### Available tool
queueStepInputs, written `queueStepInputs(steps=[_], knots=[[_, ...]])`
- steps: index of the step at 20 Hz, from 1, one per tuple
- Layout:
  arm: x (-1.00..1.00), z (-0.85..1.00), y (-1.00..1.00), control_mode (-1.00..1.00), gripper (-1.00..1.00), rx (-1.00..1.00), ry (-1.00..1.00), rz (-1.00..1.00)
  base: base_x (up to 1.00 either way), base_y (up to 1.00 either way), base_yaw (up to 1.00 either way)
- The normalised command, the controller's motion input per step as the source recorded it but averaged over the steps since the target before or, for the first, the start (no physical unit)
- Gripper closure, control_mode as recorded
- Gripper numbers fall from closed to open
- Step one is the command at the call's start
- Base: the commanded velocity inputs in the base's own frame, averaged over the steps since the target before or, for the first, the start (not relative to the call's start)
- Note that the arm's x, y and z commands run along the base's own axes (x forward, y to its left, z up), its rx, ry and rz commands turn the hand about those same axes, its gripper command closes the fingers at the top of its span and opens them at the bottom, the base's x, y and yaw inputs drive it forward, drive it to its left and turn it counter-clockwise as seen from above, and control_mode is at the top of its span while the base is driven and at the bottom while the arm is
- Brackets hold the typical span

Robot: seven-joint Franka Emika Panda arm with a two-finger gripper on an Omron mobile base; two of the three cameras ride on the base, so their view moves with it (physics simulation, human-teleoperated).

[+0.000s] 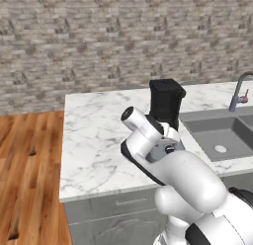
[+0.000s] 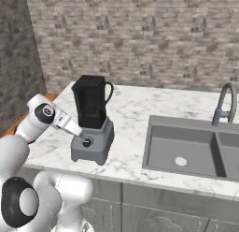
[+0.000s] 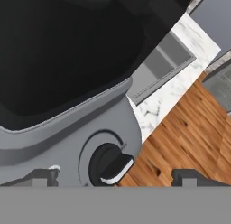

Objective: Open the blender lid, put the kiwi in the blender, close the lid, and start the blender.

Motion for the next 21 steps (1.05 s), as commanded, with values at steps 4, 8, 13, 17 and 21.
queueStepInputs(steps=[4,8,13,17,21], knots=[[-0.09,-0.05,-0.07,-1.00,-1.00,0.00,-0.02,0.00,0.00,0.00,0.00],[-0.44,0.04,-0.10,-1.00,-1.00,0.00,-0.06,0.00,0.00,0.00,0.00],[-0.70,0.30,-0.08,-1.00,-1.00,0.00,-0.08,0.00,0.00,0.00,0.00],[-0.54,0.48,-0.01,-1.00,-1.00,0.00,-0.04,0.00,0.00,0.00,0.00],[-0.28,0.60,0.00,-1.00,-1.00,0.00,-0.03,0.00,0.00,0.00,0.00]])
